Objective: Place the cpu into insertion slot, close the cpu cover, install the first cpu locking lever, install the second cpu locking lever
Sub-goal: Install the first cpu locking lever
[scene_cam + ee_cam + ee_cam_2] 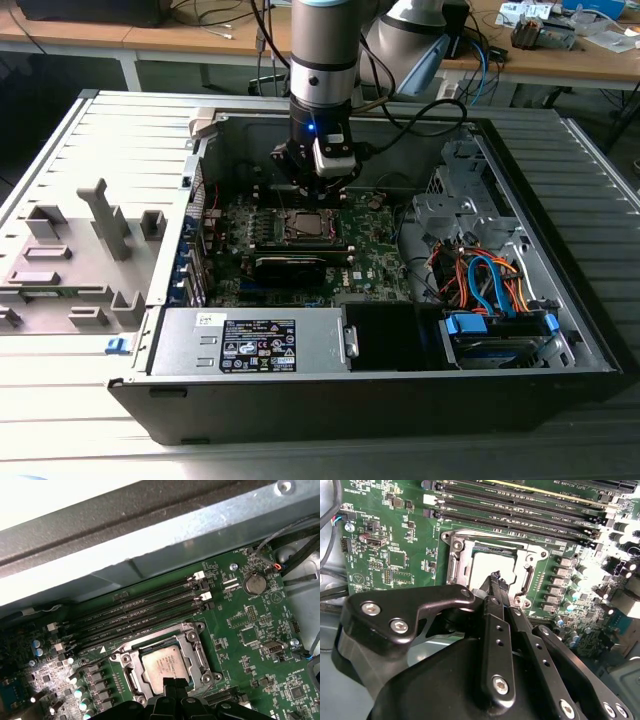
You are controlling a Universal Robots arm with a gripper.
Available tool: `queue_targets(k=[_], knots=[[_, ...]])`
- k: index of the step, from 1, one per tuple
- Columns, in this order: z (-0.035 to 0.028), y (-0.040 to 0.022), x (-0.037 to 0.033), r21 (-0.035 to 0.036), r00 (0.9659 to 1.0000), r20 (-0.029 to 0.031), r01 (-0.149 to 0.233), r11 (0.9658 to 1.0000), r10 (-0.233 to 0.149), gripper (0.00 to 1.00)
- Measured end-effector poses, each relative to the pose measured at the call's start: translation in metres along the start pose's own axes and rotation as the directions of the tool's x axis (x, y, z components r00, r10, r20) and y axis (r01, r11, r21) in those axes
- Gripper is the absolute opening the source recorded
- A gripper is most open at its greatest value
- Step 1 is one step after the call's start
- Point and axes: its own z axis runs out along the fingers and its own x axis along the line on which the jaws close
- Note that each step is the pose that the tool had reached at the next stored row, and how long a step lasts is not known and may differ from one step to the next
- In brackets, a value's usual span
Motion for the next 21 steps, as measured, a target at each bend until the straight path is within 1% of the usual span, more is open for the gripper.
queue_targets(k=[21], knots=[[0.0000, 0.0000, 0.0000, -0.0005, 0.9996, 0.0016, 0.028, 0.9996, -0.028, 0.11]])
